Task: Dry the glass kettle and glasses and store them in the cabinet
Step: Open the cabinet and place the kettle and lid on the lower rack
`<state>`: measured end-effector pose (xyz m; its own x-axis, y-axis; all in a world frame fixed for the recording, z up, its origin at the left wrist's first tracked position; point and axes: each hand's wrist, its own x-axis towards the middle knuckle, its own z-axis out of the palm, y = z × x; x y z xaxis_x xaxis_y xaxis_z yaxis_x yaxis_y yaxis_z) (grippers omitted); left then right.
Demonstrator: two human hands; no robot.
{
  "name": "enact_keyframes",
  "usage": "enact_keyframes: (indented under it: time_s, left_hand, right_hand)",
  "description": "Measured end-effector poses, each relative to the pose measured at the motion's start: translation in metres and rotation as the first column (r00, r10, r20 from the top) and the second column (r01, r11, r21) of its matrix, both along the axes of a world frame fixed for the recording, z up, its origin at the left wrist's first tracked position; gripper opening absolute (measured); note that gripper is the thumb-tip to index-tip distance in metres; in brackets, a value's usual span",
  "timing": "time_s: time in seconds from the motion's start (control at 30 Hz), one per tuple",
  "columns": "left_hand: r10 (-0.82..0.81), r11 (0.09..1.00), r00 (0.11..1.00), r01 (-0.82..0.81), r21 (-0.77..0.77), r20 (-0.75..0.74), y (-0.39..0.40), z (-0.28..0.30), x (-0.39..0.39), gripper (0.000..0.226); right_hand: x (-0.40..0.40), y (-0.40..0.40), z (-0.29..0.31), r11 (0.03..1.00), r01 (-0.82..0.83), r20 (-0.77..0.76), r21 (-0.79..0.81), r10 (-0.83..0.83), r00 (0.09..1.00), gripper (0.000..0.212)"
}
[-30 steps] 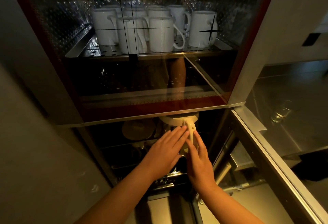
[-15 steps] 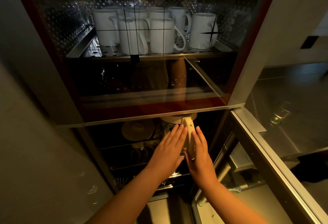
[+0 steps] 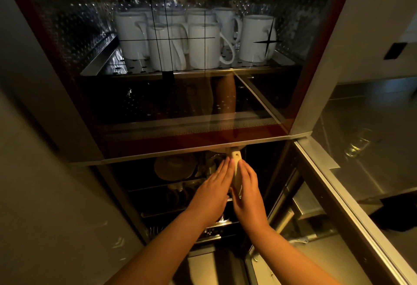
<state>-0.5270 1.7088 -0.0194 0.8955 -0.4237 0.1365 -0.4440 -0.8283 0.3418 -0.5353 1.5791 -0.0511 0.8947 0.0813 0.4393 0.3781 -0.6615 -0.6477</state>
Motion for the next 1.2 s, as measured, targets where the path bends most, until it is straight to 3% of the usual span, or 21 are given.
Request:
enact_keyframes:
  time_s: [0.2, 0.4, 0.67, 1.03, 1.2]
  left_hand:
    - [0.011, 0.998, 0.998, -0.015, -0.062, -0.055, 0.001, 0.001, 0.003, 0.092]
    - [0.006, 0.991, 0.994, -0.020, -0.133, -0.106, -0.002, 0.000, -0.002, 0.094]
    - [-0.007, 0.971, 0.955, -0.064, -0.231, -0.295, -0.003, 0.003, -0.006, 0.094]
    - [-0.008, 0.963, 0.936, -0.088, -0.255, -0.352, -0.002, 0.011, 0.002, 0.098]
    - [0.019, 0.976, 0.948, -0.087, -0.201, -0.318, -0.002, 0.011, -0.002, 0.094]
  right_hand:
    - [0.007, 0.001, -0.001, 0.997, -0.074, -0.034, 0.035, 0.075, 0.997, 0.090]
    - [0.010, 0.006, -0.003, 0.995, -0.024, -0.017, 0.097, 0.026, 1.000, 0.083]
    - [0.008, 0.010, -0.006, 0.985, 0.048, -0.061, 0.168, -0.039, 0.997, 0.067]
    - [0.013, 0.017, 0.000, 0.984, 0.055, -0.029, 0.168, -0.051, 0.998, 0.071]
    - [0.008, 0.014, -0.009, 0.997, 0.011, -0.029, 0.078, -0.009, 1.000, 0.077]
